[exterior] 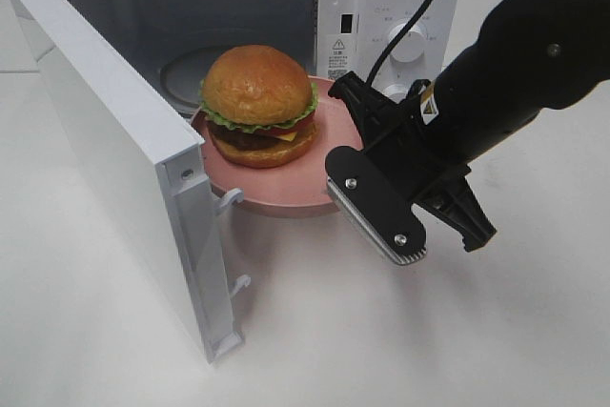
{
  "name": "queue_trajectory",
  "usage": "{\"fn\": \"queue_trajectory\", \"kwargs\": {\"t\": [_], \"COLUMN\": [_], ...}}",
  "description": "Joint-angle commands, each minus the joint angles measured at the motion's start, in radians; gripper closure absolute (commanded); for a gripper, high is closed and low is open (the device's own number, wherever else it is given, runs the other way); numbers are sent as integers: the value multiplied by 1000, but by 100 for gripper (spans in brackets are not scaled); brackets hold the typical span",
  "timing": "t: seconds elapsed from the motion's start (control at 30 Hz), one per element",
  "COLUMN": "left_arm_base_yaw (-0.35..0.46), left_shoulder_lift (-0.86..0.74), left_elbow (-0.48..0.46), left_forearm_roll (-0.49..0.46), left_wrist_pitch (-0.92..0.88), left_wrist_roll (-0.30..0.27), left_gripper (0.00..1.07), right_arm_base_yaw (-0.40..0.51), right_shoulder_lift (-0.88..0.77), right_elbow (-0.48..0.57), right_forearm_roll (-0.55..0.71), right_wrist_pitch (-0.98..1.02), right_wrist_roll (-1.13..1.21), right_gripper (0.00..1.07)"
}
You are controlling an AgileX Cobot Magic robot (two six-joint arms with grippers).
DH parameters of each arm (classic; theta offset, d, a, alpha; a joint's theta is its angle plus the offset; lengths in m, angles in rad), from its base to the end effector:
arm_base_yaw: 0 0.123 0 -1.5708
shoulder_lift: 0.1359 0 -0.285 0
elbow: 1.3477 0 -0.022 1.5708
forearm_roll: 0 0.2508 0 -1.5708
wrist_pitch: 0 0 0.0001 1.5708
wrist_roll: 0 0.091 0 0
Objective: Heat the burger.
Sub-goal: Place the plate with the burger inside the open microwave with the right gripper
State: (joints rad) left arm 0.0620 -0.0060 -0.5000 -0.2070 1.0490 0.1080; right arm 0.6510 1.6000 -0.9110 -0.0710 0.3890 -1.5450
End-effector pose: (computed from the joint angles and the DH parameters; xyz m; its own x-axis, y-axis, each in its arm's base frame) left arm -0.0052 -0.0166 0.2796 -0.4305 -0.0231 -0.9023 0.1010 0.9922 -0.0736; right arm 0.2528 0.1895 0.2042 0.6201 -0.7833 0.0444 -0.6408 -0.5383 -0.5474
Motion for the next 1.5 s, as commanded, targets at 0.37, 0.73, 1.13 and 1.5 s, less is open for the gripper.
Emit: {"fn": "queue_trajectory", "kwargs": {"t": [0.37, 0.73, 1.13, 1.5], "left_arm_base_yaw": [5, 5, 5, 5], "left_shoulder_lift": [-24, -24, -24, -24], "left_elbow": [2, 2, 2, 2], "left_forearm_roll": [-3, -3, -3, -3], "left_wrist_pitch": [-14, -14, -14, -14], "left_wrist_roll": [-4, -4, -4, -4], "left_gripper": [4, 4, 4, 4], "right_arm_base_yaw": [-4, -4, -4, -4], "right_shoulder_lift": [120, 225, 322, 402], "right_elbow": [-142, -250, -382, -511], "right_forearm_roll": [14, 10, -6, -85], "right_wrist_pitch": [-67, -58, 10, 45], "right_wrist_roll": [-7, 11, 11, 102], "right_gripper": [107, 107, 107, 107]}}
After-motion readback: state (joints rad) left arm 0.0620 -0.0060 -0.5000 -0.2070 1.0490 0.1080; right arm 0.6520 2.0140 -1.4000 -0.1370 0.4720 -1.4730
